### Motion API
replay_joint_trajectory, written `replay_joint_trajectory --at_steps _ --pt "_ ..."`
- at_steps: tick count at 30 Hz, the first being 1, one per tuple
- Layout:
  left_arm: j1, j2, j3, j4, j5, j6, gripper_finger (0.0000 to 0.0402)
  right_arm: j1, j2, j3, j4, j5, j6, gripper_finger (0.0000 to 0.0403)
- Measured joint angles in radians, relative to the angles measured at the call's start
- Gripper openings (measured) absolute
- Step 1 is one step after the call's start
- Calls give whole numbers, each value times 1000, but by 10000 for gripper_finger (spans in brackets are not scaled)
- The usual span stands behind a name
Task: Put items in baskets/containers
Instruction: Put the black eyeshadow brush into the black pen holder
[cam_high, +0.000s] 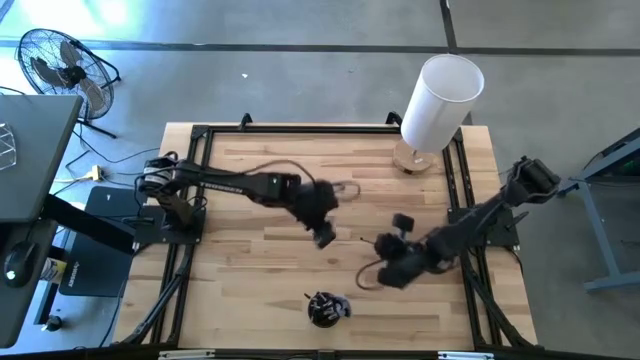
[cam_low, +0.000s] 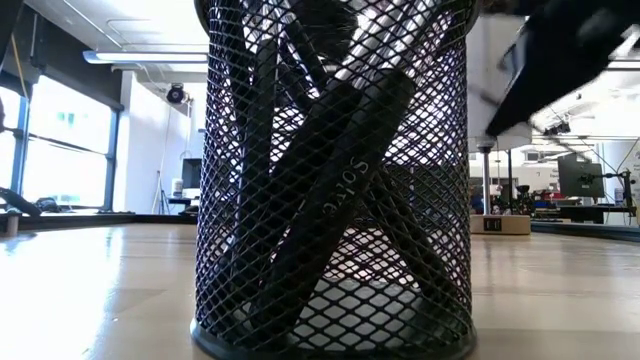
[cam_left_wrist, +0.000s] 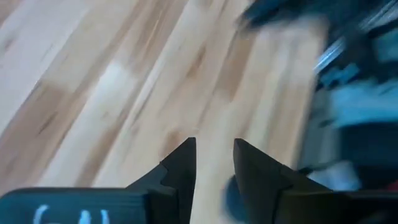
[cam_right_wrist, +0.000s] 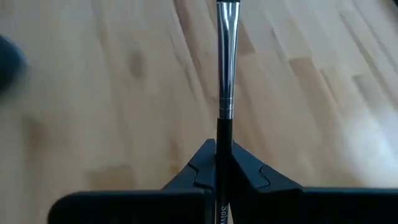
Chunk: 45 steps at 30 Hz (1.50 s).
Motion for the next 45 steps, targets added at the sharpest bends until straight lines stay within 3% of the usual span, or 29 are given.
replay_joint_trajectory --at_steps 5,8,11,14,17,20,27,36,45 --pt "-85 0 -32 -211 -191 121 75 167 -24 0 110 189 343 9" --pt "-104 -15 -134 -211 -197 137 46 249 -11 0 352 281 365 9" --pt "-126 -88 -262 -143 -206 130 15 293 38 2 741 374 192 9" --pt "-151 -213 -428 -98 -231 88 4 298 137 57 1103 525 -91 9" --pt "-170 -368 -575 22 -250 42 4 278 264 177 1271 603 -346 9" --pt "-200 -522 -701 107 -277 6 2 257 393 312 1271 639 -451 9" --pt "-282 -751 -814 167 -332 -65 1 244 630 506 1272 721 -374 9" --pt "-362 -809 -813 163 -348 -78 1 231 829 576 1240 734 -340 31" --pt "-382 -809 -813 149 -323 -98 1 208 791 578 1220 709 -375 109"
